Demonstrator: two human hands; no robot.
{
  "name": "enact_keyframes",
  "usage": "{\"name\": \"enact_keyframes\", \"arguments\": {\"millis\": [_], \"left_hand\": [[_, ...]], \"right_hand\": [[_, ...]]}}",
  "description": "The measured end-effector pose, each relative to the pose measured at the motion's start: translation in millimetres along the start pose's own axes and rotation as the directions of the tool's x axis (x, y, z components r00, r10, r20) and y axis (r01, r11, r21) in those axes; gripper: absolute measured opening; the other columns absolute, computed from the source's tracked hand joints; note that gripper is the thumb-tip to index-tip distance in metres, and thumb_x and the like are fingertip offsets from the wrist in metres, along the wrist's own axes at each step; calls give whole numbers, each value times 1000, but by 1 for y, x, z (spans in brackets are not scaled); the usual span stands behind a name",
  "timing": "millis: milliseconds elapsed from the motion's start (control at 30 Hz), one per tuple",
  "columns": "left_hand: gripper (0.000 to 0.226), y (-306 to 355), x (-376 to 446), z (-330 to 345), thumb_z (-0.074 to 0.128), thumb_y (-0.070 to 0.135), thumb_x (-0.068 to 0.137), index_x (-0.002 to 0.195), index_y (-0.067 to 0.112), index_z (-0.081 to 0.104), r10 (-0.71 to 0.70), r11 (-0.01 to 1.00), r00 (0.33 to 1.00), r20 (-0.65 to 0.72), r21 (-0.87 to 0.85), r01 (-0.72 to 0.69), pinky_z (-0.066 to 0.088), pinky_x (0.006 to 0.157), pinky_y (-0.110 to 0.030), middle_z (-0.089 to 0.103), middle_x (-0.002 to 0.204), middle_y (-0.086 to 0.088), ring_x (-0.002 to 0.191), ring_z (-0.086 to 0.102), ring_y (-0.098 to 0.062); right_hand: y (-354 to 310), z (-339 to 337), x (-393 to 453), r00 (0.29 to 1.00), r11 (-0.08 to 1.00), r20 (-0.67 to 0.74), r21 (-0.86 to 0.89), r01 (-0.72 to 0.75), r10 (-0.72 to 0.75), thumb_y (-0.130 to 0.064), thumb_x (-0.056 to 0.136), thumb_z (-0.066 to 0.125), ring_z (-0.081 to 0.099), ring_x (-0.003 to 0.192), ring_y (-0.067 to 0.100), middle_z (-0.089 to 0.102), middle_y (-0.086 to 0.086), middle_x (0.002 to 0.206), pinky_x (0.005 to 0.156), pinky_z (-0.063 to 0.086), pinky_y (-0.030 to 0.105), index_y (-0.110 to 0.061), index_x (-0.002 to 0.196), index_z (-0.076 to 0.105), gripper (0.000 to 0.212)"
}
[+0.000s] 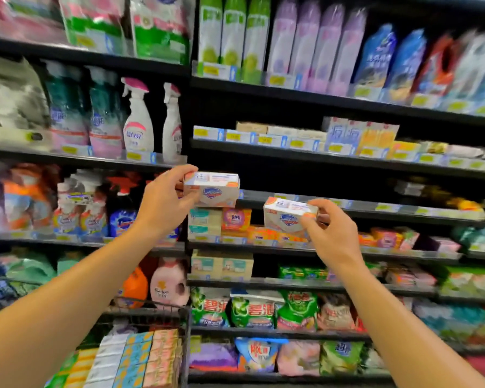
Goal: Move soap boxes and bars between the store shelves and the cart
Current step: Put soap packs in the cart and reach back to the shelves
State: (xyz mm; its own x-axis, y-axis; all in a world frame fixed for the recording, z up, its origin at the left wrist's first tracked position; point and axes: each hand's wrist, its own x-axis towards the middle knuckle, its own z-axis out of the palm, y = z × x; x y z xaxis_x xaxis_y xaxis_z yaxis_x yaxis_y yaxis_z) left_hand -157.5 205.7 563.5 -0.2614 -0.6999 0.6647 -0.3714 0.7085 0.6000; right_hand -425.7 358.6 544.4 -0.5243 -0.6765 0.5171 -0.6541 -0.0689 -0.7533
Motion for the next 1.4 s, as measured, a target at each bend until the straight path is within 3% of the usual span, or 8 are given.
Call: {"name": "enact_keyframes", "arguments": {"millis": [67, 200, 433, 567, 833, 1067, 1167, 1400], "left_hand": [[44, 10, 18, 5, 70, 13, 89, 131, 19, 58, 5, 1000, 1000, -26, 29, -4, 43, 71, -7, 65, 118, 0, 98, 62, -12], [43, 25, 55, 10, 70, 11, 88, 130, 14, 59, 61, 992, 995, -78, 111, -52, 39, 70, -2, 65, 117, -1, 94, 57, -9], [42, 15, 121, 23, 71, 9, 84, 125, 10, 60, 180, 956, 973, -142, 260, -139, 49, 91, -42, 58, 117, -9, 105, 56, -26], [41, -2, 165, 29, 71, 8, 85, 124, 9, 60, 184, 950, 964, -192, 288, -124, 48, 90, -38, 55, 117, -11, 105, 55, -27], [44, -48, 244, 54, 70, 7, 85, 127, 9, 59, 185, 946, 960, -212, 302, -116, 40, 86, -29, 56, 121, -11, 108, 54, -26], [43, -84, 289, 88, 65, 7, 89, 131, 8, 57, 142, 947, 974, -177, 311, -82, 39, 83, -29, 53, 125, -11, 110, 54, -29], [45, -93, 309, 97, 58, 11, 93, 138, 12, 50, 30, 952, 996, -88, 305, -2, 43, 96, -40, 48, 131, -14, 117, 52, -32], [40, -111, 342, 103, 54, 16, 97, 136, 19, 55, -111, 920, 987, 113, 386, 59, 44, 102, -38, 57, 133, -13, 120, 54, -32]], "right_hand": [[1, -8, 15, 1000, 999, -3, 28, 23, -23, -24, 92, 69, 64, 94, 10, 62, -15, 95, 71, 60, 39, -25, 121, 60, 30], [-2, -11, 47, 995, 993, -13, 64, 95, -94, -22, 92, 68, 64, 102, 9, 65, -6, 109, 74, 60, 31, -26, 122, 59, 31], [-13, 4, 102, 979, 971, -13, 122, 204, -204, -20, 92, 69, 62, 108, 11, 64, -5, 116, 78, 60, 28, -27, 122, 58, 32], [-15, 23, 137, 975, 965, -20, 136, 223, -222, -19, 92, 69, 62, 108, 12, 62, -6, 117, 80, 61, 34, -26, 123, 59, 33], [-3, 75, 206, 980, 972, -10, 122, 200, -200, -19, 92, 69, 61, 108, 8, 60, -10, 115, 78, 58, 22, -27, 126, 58, 36], [15, 119, 239, 984, 974, -28, 136, 180, -178, -19, 92, 70, 59, 106, 3, 59, -16, 112, 75, 55, 14, -30, 123, 58, 35], [24, 131, 245, 988, 977, -10, 144, 156, -157, -18, 92, 69, 60, 106, 4, 59, -17, 112, 79, 57, 21, -29, 125, 58, 36], [38, 146, 257, 994, 981, 36, 169, 100, -108, -17, 93, 68, 63, 106, 7, 61, -15, 112, 80, 60, 29, -28, 124, 59, 34]]}}
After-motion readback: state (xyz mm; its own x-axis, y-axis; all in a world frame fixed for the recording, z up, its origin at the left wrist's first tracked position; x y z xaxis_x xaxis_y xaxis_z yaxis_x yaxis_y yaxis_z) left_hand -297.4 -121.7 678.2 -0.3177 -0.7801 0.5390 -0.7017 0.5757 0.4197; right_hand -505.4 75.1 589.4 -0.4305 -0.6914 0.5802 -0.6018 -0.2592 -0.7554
